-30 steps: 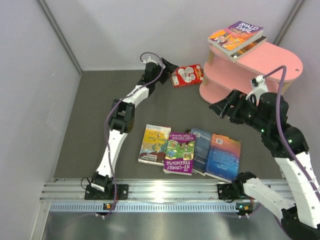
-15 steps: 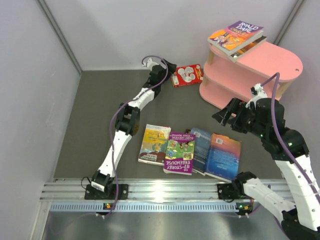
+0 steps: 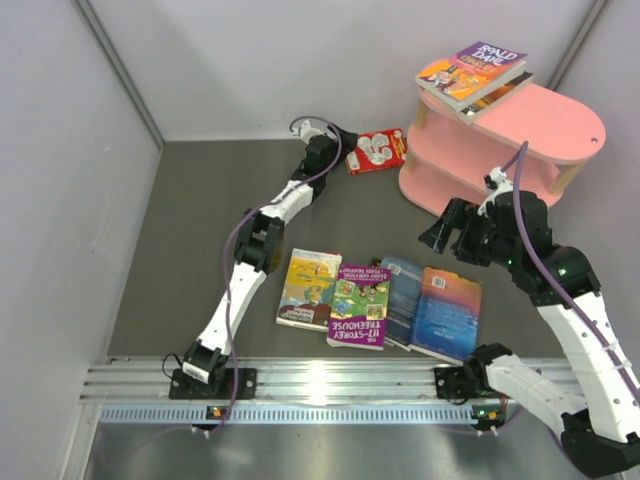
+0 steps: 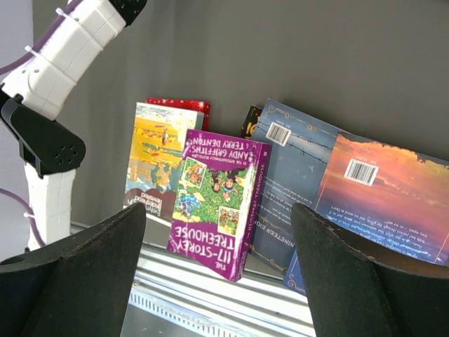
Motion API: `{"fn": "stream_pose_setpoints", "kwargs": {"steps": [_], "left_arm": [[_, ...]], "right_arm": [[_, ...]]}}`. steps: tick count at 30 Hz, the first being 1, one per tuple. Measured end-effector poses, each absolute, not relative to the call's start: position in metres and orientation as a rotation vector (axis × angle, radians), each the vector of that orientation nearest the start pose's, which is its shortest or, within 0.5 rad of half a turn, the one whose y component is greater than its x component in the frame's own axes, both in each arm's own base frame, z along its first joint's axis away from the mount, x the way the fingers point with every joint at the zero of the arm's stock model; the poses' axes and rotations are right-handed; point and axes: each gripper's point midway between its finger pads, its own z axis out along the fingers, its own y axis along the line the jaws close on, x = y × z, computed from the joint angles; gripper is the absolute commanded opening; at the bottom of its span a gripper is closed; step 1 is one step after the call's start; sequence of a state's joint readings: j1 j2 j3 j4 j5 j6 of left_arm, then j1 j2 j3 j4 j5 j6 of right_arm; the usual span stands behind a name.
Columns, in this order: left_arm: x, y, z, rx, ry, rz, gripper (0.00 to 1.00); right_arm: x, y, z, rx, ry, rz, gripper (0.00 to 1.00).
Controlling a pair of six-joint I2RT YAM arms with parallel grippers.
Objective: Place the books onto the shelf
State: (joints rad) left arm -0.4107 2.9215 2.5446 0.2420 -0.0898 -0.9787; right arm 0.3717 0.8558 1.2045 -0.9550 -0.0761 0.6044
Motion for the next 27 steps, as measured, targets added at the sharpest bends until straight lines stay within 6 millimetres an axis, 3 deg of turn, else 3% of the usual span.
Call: {"fn": "stream_pose_setpoints", "kwargs": {"steps": [10, 15, 23, 27], "left_arm": [[0.69, -0.355, 0.068, -0.576, 1.716, -1.028, 0.47], [0.686, -0.36, 0.06, -0.576, 1.736, -1.045, 0.0], [0.681, -0.363, 0.052, -0.535, 1.771, -1.096, 0.0], [0.663, -0.349, 0.049, -0.528, 1.823, -1.1, 0.0]], "right_arm": [[0.209, 0.12, 0.273, 0.209, 2.266, 0.608, 0.84], [0.208, 0.119, 0.265, 0.205, 2.284, 0.597, 0.84], [0.205, 0.118, 0.252, 0.207, 2.314, 0.586, 0.84], [0.21, 0.123, 0.251, 0.178, 2.318, 0.6, 0.82]]}}
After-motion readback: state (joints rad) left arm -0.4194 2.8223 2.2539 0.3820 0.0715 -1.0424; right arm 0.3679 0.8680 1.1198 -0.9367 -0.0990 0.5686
